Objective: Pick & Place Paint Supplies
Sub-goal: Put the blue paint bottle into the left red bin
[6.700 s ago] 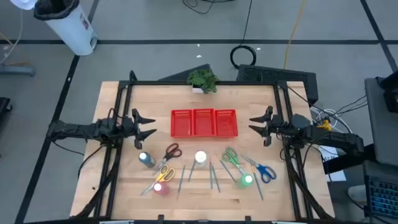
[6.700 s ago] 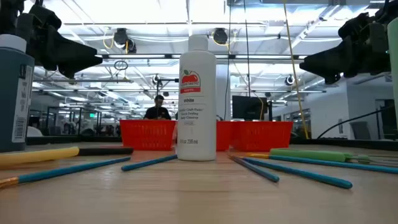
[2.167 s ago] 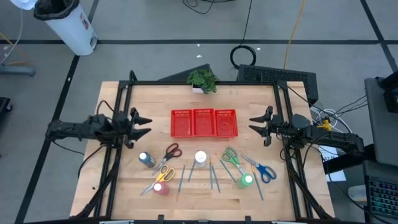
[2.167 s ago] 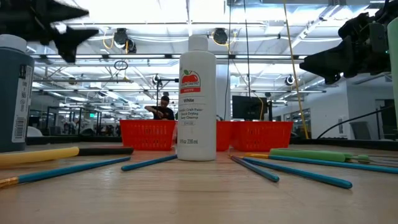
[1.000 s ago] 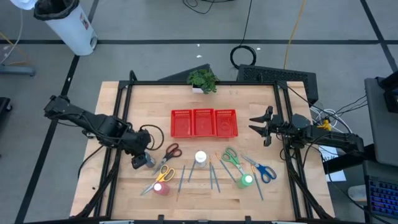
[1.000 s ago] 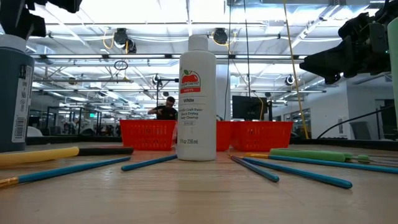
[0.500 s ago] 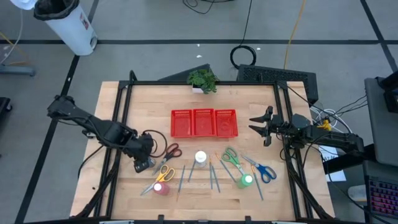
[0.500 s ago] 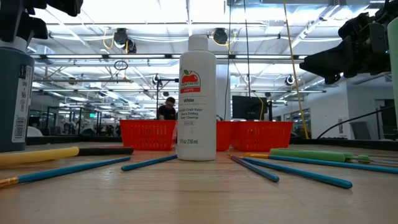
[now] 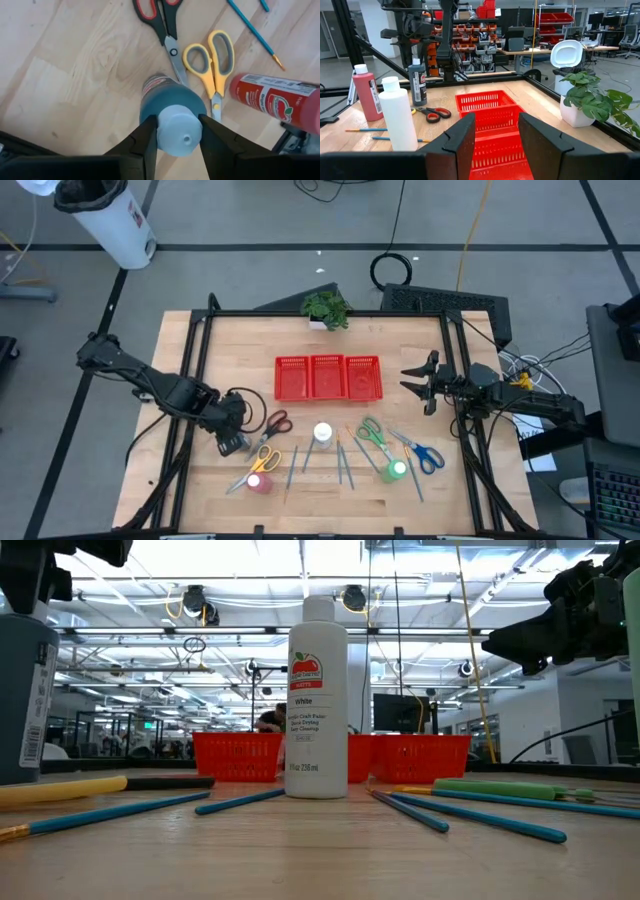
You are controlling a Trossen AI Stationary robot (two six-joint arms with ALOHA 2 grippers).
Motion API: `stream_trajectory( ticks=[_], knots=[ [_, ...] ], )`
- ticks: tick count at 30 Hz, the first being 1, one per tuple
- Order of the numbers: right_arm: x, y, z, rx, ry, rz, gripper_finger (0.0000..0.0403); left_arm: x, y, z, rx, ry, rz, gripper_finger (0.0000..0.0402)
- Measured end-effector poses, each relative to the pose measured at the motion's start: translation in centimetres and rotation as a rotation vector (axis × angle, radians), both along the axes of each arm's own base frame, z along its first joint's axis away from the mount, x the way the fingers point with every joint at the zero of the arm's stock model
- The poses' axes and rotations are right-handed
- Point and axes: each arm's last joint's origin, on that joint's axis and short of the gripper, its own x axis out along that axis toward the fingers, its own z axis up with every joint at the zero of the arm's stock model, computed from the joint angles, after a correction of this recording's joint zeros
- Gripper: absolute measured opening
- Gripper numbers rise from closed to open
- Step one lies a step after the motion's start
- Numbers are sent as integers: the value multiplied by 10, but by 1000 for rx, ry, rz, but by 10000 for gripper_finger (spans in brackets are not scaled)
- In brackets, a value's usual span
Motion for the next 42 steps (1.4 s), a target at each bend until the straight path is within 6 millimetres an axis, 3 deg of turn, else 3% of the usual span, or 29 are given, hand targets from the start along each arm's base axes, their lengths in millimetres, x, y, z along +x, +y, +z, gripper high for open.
stream_trajectory(
  ticks=[11, 18, 25, 31, 35, 42],
  knots=[
    [0, 0, 0, 0, 0, 0, 142, 7, 30, 79, 147, -217, 58, 121],
    [0, 0, 0, 0, 0, 0, 142, 34, 62, 103, 228, -258, -10, 121],
    [0, 0, 0, 0, 0, 0, 142, 76, 103, 93, 294, -160, -109, 121],
    [0, 0, 0, 0, 0, 0, 142, 105, 145, 71, 279, -63, -176, 121],
    [0, 0, 0, 0, 0, 0, 142, 113, 167, 64, 262, -42, -192, 121],
    [0, 0, 0, 0, 0, 0, 142, 114, 183, 61, 278, -52, -198, 121]
  ],
)
